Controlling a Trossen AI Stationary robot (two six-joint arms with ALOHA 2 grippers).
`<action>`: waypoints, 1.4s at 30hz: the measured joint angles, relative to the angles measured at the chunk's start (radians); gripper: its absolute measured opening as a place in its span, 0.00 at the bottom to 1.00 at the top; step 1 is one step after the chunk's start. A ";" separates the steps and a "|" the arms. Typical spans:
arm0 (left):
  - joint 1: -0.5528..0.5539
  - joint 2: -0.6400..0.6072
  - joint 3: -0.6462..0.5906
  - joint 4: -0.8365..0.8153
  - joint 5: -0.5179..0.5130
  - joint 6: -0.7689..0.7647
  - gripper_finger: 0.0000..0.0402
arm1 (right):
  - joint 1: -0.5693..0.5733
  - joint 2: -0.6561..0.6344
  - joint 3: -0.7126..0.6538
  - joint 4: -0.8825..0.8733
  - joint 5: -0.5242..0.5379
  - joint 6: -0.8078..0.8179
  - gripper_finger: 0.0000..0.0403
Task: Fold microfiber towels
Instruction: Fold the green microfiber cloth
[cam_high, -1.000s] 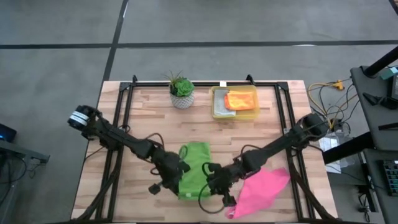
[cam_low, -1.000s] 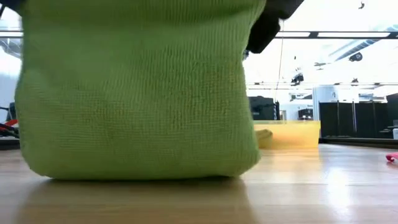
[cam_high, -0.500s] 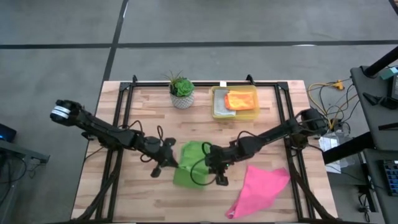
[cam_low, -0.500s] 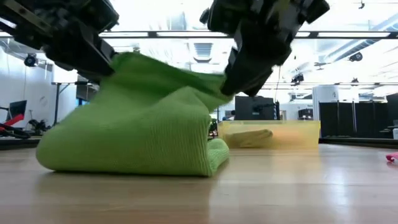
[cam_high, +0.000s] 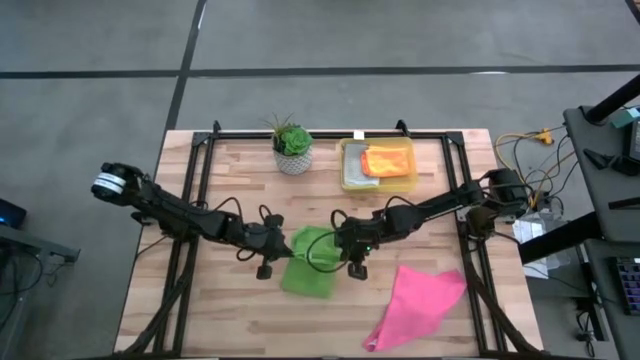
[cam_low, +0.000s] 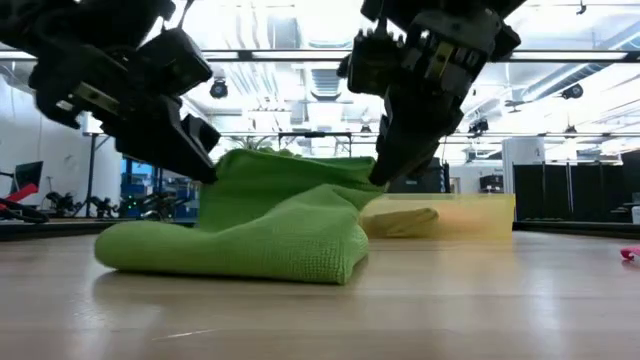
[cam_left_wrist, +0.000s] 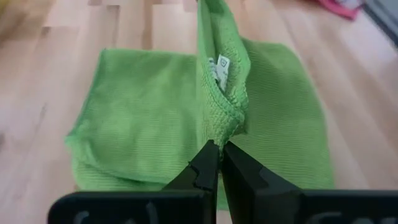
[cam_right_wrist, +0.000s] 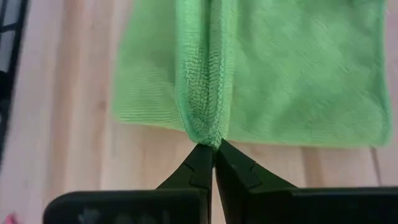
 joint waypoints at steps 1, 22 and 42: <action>0.002 0.009 0.000 0.014 -0.007 0.000 0.00 | -0.006 0.000 -0.004 -0.004 0.000 0.000 0.02; 0.032 0.101 0.001 0.027 -0.224 0.000 0.00 | -0.032 0.001 -0.021 0.009 0.136 -0.008 0.02; 0.095 0.021 0.002 0.027 -0.640 -0.008 0.30 | -0.127 -0.067 -0.020 0.055 0.452 0.229 0.27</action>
